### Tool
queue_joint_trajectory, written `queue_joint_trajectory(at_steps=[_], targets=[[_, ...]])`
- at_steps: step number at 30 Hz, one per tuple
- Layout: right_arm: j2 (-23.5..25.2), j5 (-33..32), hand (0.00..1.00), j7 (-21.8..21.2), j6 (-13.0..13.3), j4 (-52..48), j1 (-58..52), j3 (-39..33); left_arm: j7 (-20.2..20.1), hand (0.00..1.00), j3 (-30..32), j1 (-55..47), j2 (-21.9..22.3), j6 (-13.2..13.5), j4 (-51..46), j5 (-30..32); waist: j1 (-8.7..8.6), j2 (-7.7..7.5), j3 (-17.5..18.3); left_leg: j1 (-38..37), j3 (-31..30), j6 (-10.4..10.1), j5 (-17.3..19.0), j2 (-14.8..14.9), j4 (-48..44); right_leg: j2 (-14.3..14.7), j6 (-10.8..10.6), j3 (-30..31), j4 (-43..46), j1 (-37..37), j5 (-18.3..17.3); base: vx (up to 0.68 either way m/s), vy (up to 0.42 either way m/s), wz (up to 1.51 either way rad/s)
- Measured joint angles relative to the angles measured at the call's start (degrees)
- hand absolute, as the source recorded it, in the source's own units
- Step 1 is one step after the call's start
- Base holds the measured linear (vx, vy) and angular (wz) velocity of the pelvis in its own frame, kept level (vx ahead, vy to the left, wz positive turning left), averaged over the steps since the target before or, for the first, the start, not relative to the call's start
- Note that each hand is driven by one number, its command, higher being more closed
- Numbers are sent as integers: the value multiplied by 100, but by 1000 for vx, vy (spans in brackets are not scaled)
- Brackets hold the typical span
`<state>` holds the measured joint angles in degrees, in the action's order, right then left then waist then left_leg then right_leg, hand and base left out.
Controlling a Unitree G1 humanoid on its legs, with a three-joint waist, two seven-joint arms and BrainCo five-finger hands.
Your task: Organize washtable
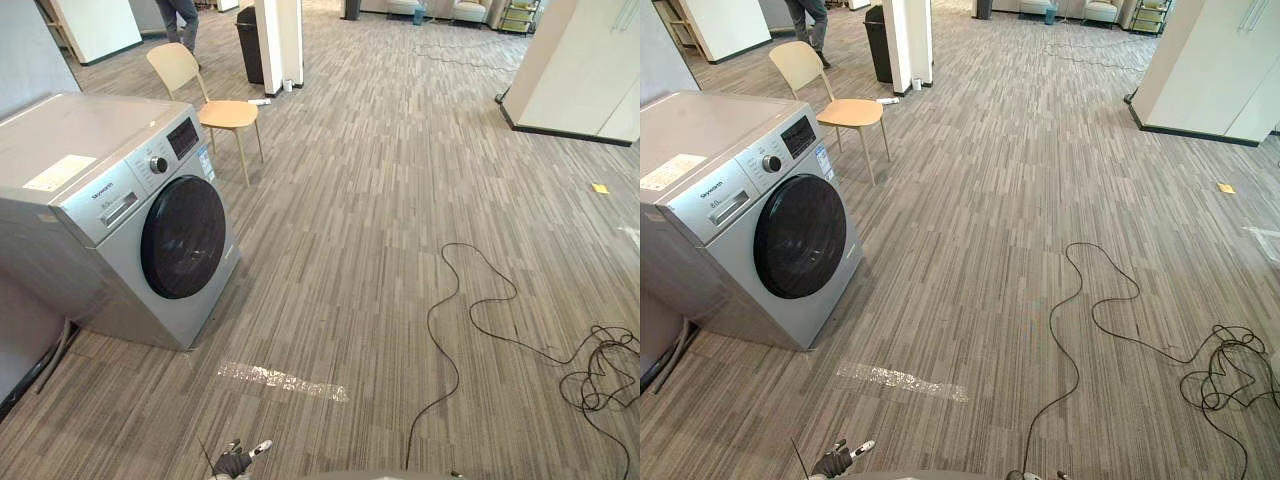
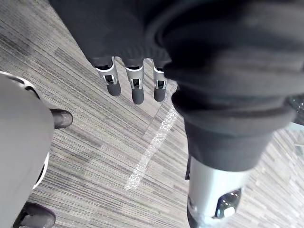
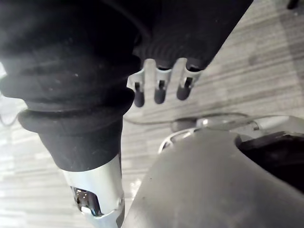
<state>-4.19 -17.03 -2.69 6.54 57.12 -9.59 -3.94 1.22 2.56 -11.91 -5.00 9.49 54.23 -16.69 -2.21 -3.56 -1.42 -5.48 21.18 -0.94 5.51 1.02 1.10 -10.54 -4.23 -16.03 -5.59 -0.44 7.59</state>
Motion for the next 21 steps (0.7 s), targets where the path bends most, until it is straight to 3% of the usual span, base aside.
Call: queue_joint_trajectory(at_steps=[6, 10, 13, 14, 16, 19, 21], targets=[[87, -622, 0, -5, 401, -891, 94, 416, 182, 0, -103, -150, 91, 510, -1272, -134, 20, -24, -169, 188, 64, -1, 5, 12, -16, -2, 34, 42, 38, -194, 29, -1, -36, -4], [130, -715, 0, 2, 436, -926, 87, 430, 257, 0, -131, -156, 110, 552, -1315, -224, 21, 45, -237, 150, 151, 30, 141, 43, -100, -15, 20, 69, 190, -236, 20, 10, -15, -13], [109, -713, 0, 0, 429, -1169, 36, 432, 258, 0, -242, -203, 269, 542, -1431, -287, 66, 309, -446, 76, 351, 87, 376, 183, -333, -85, -33, 19, 1291, -734, -99, -10, 62, -31], [125, -712, 0, -3, 427, -1271, 0, 439, 259, 0, -246, -208, 287, 542, -1507, -286, 47, 362, -533, -14, 395, 124, 411, 205, -316, -212, 16, -14, 1943, -1020, -162, 15, 96, -18], [140, -710, 0, -6, 429, -1392, 21, 450, 265, 0, -254, -177, 236, 541, -1632, -286, -12, 376, -693, -141, 393, 178, 485, 234, -308, -345, -116, -302, 2539, -1394, -586, 57, 52, -10], [148, -710, 0, -1, 429, -1397, 26, 482, 271, 0, -241, -184, 40, 529, -1664, -287, -7, 251, -784, -349, 407, 32, 664, 404, -317, -143, -105, -769, 2029, -1587, -673, 155, -23, -3], [133, -710, 0, 7, 435, -1406, 13, 472, 269, 0, -259, -167, 40, 499, -1667, -275, -21, 200, -852, -645, 413, -177, 812, 499, -310, -12, -23, -1129, 1456, -1732, -555, 316, -85, 12]])
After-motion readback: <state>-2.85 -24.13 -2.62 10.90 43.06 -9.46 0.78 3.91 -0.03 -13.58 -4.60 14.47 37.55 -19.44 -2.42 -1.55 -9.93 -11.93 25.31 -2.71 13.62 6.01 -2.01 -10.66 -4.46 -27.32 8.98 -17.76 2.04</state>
